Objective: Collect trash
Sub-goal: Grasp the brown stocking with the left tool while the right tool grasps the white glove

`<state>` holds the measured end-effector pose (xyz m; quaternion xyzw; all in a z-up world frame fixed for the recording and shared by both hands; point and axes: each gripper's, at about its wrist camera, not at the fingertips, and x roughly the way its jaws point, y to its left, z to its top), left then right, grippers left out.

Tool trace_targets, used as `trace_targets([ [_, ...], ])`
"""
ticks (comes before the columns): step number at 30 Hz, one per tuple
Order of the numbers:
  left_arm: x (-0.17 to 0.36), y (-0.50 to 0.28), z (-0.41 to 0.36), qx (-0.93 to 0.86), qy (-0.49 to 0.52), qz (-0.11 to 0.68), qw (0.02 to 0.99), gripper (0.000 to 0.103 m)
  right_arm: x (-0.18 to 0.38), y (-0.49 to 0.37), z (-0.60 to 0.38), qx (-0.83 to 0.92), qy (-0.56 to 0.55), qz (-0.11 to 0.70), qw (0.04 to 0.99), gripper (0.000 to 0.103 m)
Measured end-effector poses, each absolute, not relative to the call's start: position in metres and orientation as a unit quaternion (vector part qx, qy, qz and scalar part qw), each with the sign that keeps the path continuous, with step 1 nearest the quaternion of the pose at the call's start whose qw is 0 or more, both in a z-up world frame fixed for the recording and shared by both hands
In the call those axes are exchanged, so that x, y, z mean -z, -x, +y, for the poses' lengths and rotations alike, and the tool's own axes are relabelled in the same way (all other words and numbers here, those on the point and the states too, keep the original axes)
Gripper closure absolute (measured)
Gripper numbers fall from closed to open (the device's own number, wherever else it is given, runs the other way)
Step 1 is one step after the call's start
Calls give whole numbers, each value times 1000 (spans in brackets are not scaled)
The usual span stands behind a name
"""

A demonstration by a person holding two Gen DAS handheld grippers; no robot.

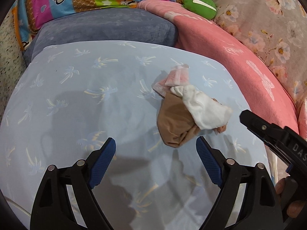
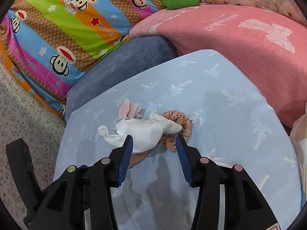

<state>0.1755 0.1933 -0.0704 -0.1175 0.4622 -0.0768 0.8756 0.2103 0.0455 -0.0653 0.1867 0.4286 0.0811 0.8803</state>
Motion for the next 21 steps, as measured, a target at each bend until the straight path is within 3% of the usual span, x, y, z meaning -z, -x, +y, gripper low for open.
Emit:
trace_targets([
  [8, 74, -190, 198, 79, 120, 462, 875, 21, 90, -234, 53, -83, -212, 448, 865, 57],
  [10, 74, -191, 197, 82, 120, 462, 875, 21, 92, -235, 53, -91, -218, 448, 862, 65],
  [12, 75, -192, 195, 84, 118, 463, 874, 21, 91, -236, 55, -97, -216, 448, 862, 92],
  [13, 75, -193, 194, 86, 118, 463, 874, 21, 89, -235, 55, -94, -212, 445, 865, 97],
  [21, 78, -202, 174, 106, 110, 464, 873, 21, 57, -202, 26, -66, -216, 390, 893, 98],
])
